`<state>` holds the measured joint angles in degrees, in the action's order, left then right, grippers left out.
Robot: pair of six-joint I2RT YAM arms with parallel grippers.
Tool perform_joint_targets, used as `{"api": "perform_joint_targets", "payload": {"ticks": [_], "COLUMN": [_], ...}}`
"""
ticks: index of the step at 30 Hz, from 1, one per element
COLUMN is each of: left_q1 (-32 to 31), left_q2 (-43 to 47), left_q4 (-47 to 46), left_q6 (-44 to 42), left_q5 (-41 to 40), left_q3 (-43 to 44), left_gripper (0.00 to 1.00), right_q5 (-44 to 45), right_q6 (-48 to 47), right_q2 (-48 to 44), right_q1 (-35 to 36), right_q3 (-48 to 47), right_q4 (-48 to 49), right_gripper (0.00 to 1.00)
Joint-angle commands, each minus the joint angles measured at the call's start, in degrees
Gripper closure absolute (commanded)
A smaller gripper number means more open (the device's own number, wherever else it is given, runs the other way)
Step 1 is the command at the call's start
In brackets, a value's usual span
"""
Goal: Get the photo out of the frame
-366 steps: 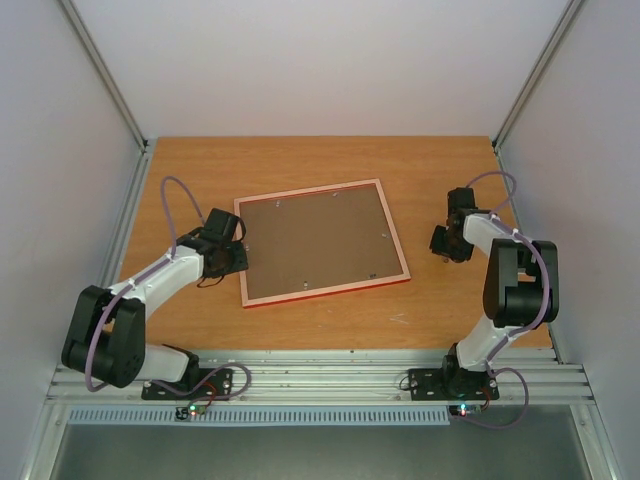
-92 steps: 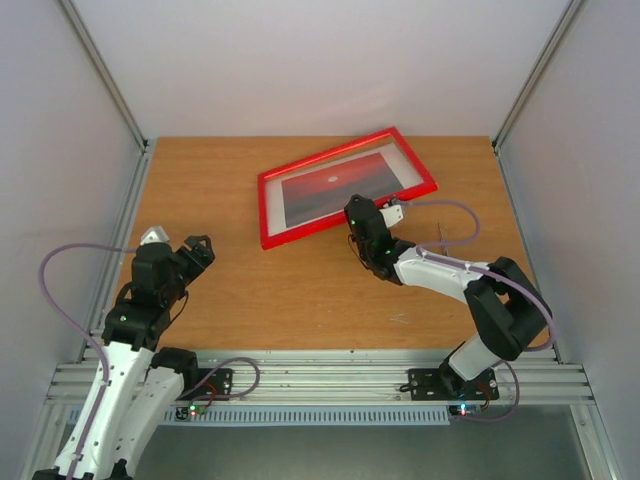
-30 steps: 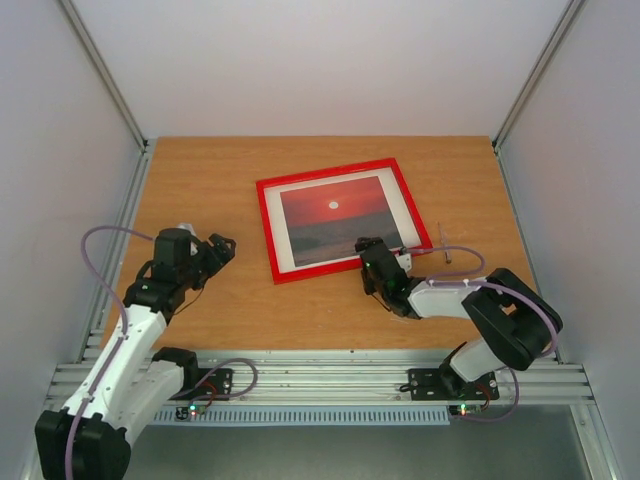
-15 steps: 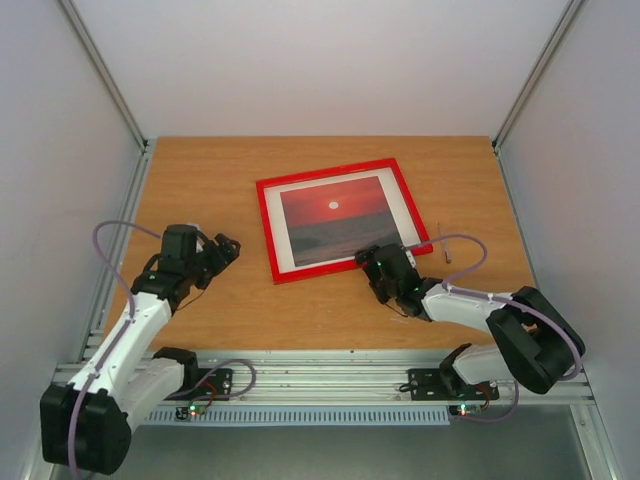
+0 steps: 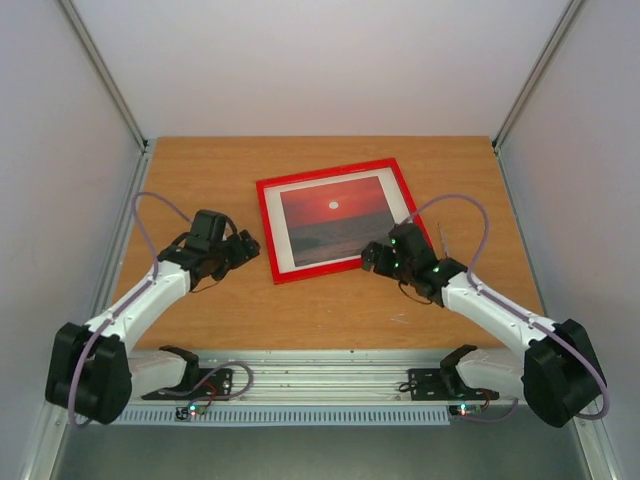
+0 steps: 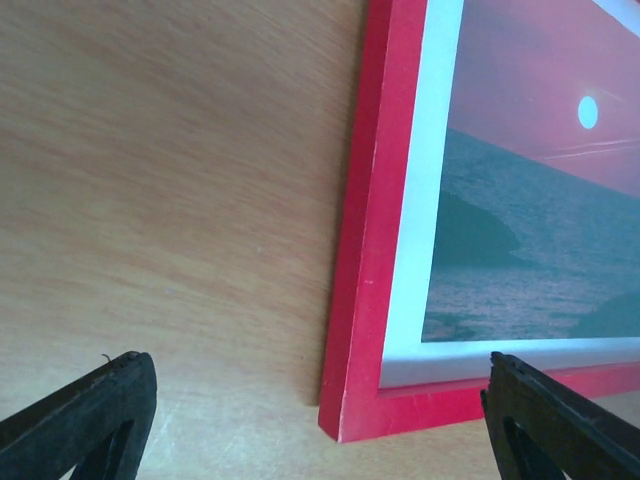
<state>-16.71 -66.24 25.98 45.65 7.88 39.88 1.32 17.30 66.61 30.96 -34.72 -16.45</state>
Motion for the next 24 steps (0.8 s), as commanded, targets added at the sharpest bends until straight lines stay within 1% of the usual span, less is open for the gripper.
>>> {"api": "perform_joint_targets", "payload": {"ticks": [1,4,9,10,13,16,20,24], "left_q1": [-1.8,-2.8,-4.3,-4.7,-5.3,-5.5,-5.5,-5.5], "left_q2": [-5.0,-9.1,-14.8,-15.6,-18.3,-21.9,-25.7,-28.4], "left_q4": [0.0,1.5,3.8,3.7,3.5,3.6,3.7,3.7], "left_q6": [-3.2,-5.1,-7.7,-7.9,-8.4,-9.1,-9.8,-10.3], "left_q5": [-4.1,-5.3,-7.1,-7.5,-7.7,-7.7,-9.3,-9.7], "left_q3": [5.1,7.9,12.4,12.9,14.3,16.3,18.5,20.3], "left_gripper": [0.11,0.11,0.11,0.11,0.11,0.11,0.12,0.13], "right_q5": [6.1,4.3,-0.4,-3.1,-7.2,-6.4,-3.6,-3.0], "right_q6": [-20.9,-24.4,-30.6,-31.8,-32.6,-35.2,-38.7,-41.3], "right_q2": [-0.4,1.2,9.3,10.8,15.4,19.5,25.3,30.2], "right_q1": [-3.6,-7.8,-15.1,-16.8,-21.7,-23.8,-25.0,-25.9], "right_q3": [-8.4,-13.3,-21.6,-22.5,-24.9,-26.8,-30.2,-32.8], "right_q4": [-10.7,-9.9,-9.1,-8.6,-7.8,-6.7,-7.9,-8.4], "right_gripper": [0.02,0.01,0.02,0.02,0.06,0.09,0.11,0.19]}}
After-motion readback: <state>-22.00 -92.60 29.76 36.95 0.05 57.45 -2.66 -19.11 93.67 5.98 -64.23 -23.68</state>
